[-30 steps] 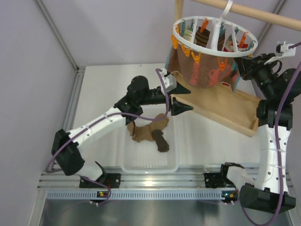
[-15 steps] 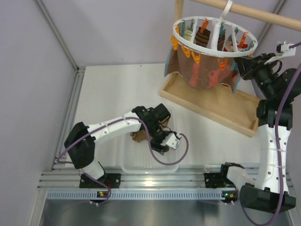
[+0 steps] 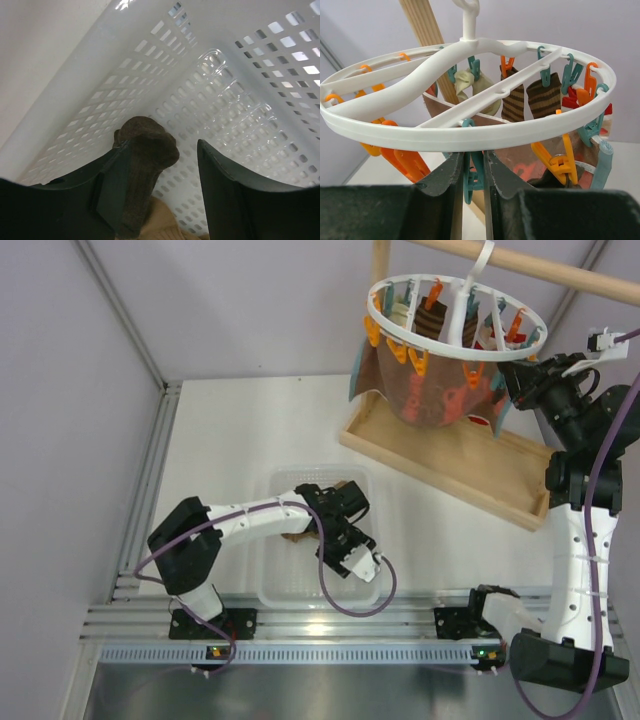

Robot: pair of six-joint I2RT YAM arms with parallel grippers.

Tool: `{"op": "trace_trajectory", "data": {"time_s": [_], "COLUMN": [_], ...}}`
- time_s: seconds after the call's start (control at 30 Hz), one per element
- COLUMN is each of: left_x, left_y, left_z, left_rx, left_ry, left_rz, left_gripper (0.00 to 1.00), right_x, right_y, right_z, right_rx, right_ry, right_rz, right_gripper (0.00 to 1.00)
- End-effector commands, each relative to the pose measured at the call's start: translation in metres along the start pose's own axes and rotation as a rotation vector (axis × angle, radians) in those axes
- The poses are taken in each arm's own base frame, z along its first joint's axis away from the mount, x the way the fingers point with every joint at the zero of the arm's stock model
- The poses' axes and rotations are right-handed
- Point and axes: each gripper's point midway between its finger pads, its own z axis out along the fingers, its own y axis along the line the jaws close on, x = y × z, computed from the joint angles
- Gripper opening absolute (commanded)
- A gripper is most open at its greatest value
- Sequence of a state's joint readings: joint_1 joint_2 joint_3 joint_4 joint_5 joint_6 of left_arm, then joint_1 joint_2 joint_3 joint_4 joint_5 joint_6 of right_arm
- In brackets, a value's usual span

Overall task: Clip the socks to the hanger
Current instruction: Pick up the sock from the bin.

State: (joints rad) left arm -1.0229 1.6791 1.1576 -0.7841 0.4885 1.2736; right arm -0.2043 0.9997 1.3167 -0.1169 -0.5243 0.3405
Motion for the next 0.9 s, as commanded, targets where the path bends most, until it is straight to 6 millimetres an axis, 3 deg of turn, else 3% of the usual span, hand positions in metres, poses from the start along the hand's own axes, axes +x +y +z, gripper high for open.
{"op": "trace_trajectory", "data": {"time_s": [0.0, 0.37, 0.43, 0.5, 0.6, 0.77, 0.8, 0.83, 0.87], "left_x": [-0.008, 0.008, 0.013, 0.016, 0.014, -0.011, -0.015, -0.027, -0.043], "left_y": [0.026, 0.022, 0.019, 0.014, 0.013, 0.022, 0.026, 0.042, 0.044], "left_z": [-0.003, 0.018, 0.020, 0.022, 0.017, -0.018, -0.026, -0.044, -0.056], "left_rx": [-0.070, -0.010, 0.005, 0.034, 0.044, -0.006, -0.026, -0.083, -0.096], "left_ry": [-0.010, 0.024, 0.038, 0.051, 0.054, 0.023, 0.026, 0.007, -0.059], "left_rz": [0.115, 0.165, 0.172, 0.176, 0.170, 0.140, 0.114, 0.103, 0.067], "left_gripper": [0.60, 0.58, 0.52, 0.37, 0.24, 0.01, 0.00, 0.00, 0.00], "right_x": [-0.003, 0.001, 0.000, 0.000, -0.001, -0.002, -0.002, -0.003, -0.003], "right_y": [-0.001, -0.003, -0.003, -0.003, -0.002, -0.001, -0.001, -0.001, 0.000], "right_z": [0.001, 0.001, 0.001, 0.000, 0.000, 0.000, 0.000, 0.000, -0.001], "right_rx": [-0.003, 0.003, 0.007, 0.005, 0.003, 0.000, 0.000, 0.000, 0.000], "right_ry": [-0.002, 0.007, 0.003, 0.002, 0.000, -0.006, -0.006, -0.007, -0.008], "right_rz": [-0.012, -0.005, -0.006, -0.004, -0.004, -0.005, -0.005, -0.006, -0.006], "right_gripper": [0.00, 0.00, 0.00, 0.00, 0.00, 0.00, 0.00, 0.00, 0.00]}}
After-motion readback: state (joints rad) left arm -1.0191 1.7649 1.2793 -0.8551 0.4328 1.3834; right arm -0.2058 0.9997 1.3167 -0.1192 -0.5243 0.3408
